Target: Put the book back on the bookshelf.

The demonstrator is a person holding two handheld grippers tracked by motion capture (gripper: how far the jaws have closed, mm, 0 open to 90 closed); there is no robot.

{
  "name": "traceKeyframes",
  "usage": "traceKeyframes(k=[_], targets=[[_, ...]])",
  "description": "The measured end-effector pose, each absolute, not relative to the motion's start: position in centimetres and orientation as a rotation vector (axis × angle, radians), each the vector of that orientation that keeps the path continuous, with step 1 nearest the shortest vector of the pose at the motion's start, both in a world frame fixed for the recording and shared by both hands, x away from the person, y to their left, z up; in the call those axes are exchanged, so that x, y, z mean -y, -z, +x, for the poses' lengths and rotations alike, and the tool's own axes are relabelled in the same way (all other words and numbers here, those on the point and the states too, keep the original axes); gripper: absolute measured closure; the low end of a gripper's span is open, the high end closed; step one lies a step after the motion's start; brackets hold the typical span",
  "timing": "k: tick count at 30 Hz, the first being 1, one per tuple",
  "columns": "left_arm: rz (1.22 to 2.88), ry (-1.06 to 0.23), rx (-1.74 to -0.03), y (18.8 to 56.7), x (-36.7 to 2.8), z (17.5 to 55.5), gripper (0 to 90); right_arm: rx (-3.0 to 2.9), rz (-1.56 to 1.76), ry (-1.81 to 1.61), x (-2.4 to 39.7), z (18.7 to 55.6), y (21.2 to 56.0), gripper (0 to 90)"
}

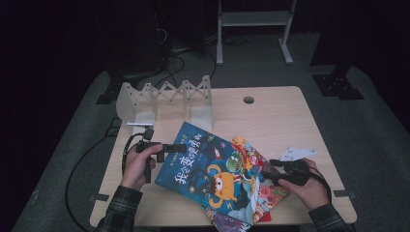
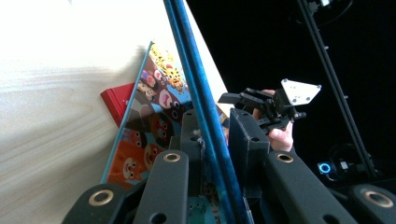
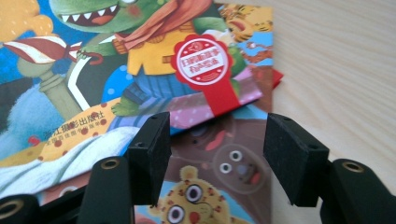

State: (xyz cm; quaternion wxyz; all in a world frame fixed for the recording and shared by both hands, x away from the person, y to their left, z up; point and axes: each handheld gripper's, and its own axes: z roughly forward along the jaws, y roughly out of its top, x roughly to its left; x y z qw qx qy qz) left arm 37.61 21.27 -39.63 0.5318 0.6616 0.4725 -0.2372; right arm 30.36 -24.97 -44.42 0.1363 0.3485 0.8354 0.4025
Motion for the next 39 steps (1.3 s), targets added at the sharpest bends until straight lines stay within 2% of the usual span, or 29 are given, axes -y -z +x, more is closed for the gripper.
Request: traceKeyframes(k=[6, 12, 22, 39], targets=[[1.505, 0.563, -1.118, 37.8, -21.8, 38.1, 79.8, -2.368, 1.028, -1.202, 26.1, 30.7, 44.1, 36.1], [1.507, 0.510, -1.114, 35.6, -22.3, 38.5, 81.5, -2.315, 1.065, -1.209, 27.5, 31.0, 44.1, 33.6], [1.581, 0.434, -1.088, 31.8, -21.7, 39.1, 82.4, -2.222, 1.136, -1.184, 29.5, 31.3, 44.1, 33.6], [1.680, 0.220, -0.994, 26.4, -21.3, 38.4, 82.6, -2.088, 1.235, -1.111, 32.4, 32.2, 44.7, 34.4]])
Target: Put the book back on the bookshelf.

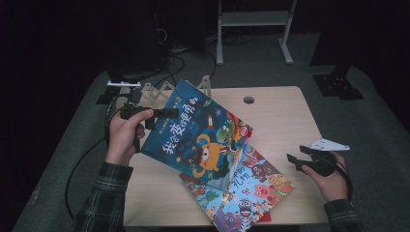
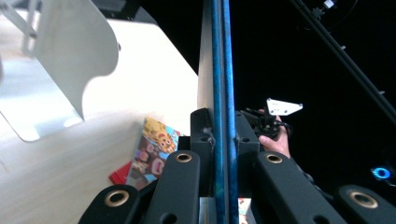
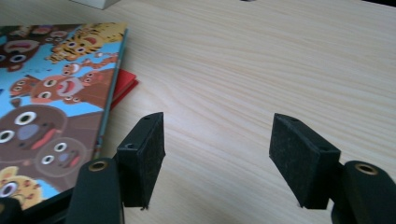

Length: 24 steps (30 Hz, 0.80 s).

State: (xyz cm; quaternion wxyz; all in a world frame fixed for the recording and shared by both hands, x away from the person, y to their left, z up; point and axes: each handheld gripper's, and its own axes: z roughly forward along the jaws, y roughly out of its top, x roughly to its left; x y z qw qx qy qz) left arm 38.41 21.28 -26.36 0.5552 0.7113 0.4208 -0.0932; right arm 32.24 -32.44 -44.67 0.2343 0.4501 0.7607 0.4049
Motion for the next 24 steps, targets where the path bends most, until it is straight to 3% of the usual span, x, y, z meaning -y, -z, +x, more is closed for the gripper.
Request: traceKeyframes(k=[9, 19, 24], targets=[[1.686, 0.135, -1.011, 24.7, -22.4, 38.2, 82.7, -2.057, 1.261, -1.067, 33.0, 32.6, 45.0, 35.1], [1.660, 0.085, -1.050, 22.4, -25.0, 38.0, 82.7, -2.037, 1.284, -1.019, 33.0, 33.5, 45.8, 28.1], [1.642, 0.061, -1.081, 21.7, -26.5, 37.9, 82.6, -2.058, 1.341, -0.990, 33.2, 34.2, 46.5, 28.8]])
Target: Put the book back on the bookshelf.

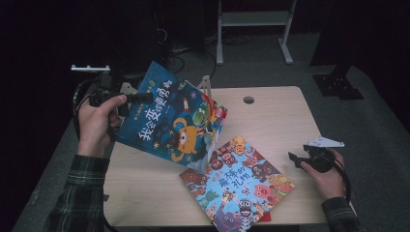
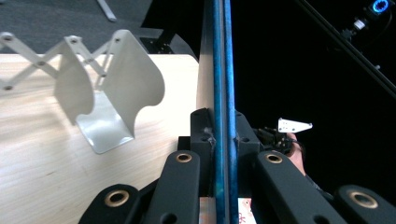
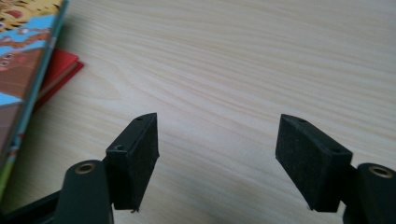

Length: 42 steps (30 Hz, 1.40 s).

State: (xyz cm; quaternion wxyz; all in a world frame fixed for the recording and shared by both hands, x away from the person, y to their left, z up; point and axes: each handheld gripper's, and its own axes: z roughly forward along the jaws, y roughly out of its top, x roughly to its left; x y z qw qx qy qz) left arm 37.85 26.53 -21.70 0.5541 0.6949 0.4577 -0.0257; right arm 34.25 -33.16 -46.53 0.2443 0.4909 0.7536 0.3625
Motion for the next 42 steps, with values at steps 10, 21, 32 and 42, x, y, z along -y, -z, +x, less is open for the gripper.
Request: traceKeyframes(k=[10, 21, 32, 42], targets=[[1.609, 0.025, -1.136, 20.7, -30.2, 37.2, 82.6, -2.038, 1.391, -0.907, 33.5, 35.5, 47.8, 26.8], [1.568, -0.019, -1.216, 20.1, -33.9, 36.5, 82.6, -2.058, 1.441, -0.918, 33.5, 36.0, 48.6, 17.4], [1.536, -0.073, -1.290, 19.8, -37.8, 35.2, 82.6, -2.069, 1.452, -0.920, 33.5, 36.2, 48.7, 13.0], [1.523, -0.118, -1.357, 20.0, -40.2, 34.4, 82.6, -2.066, 1.458, -0.916, 33.5, 36.1, 48.7, 12.8]])
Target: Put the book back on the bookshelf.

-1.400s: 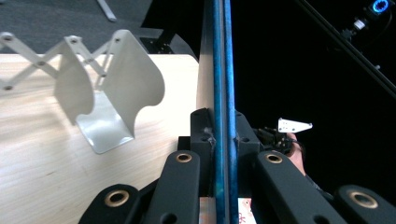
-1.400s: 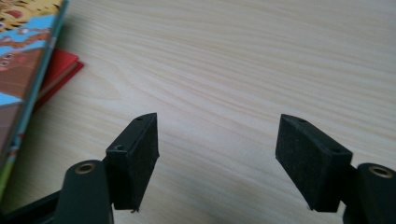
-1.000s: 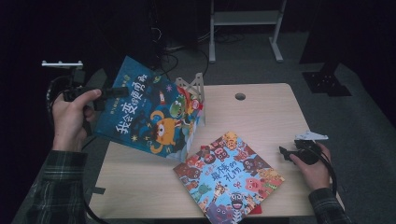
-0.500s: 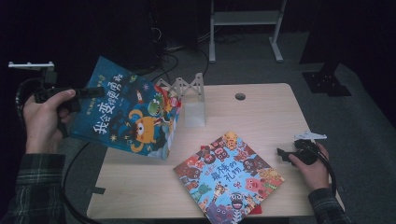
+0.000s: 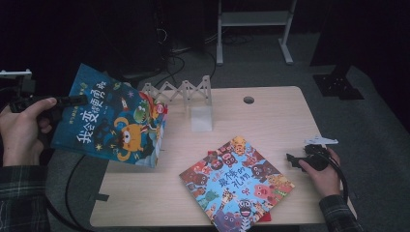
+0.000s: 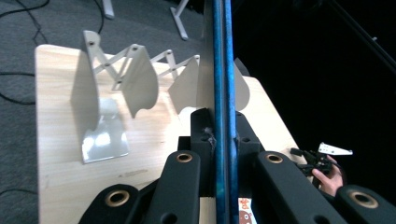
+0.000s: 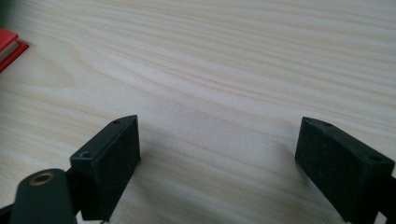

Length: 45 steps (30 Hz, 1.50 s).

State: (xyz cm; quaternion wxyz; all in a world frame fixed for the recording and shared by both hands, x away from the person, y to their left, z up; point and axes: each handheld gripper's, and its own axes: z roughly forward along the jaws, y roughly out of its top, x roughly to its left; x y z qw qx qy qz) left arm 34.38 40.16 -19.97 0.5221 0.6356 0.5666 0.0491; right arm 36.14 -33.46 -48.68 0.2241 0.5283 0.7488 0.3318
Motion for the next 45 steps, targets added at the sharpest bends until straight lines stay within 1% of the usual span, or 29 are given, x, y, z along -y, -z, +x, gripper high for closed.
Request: traceKeyframes(k=[13, 31, 45], targets=[[1.532, -0.141, -1.446, 20.4, -41.5, 34.4, 82.6, -2.064, 1.461, -0.917, 33.4, 36.1, 48.7, 12.7], [1.574, -0.143, -1.530, 21.6, -41.2, 35.9, 82.6, -2.064, 1.461, -0.916, 33.4, 36.1, 48.7, 12.7], [1.596, -0.149, -1.577, 22.6, -40.4, 38.0, 82.6, -2.062, 1.463, -0.914, 33.4, 36.1, 48.7, 12.7]])
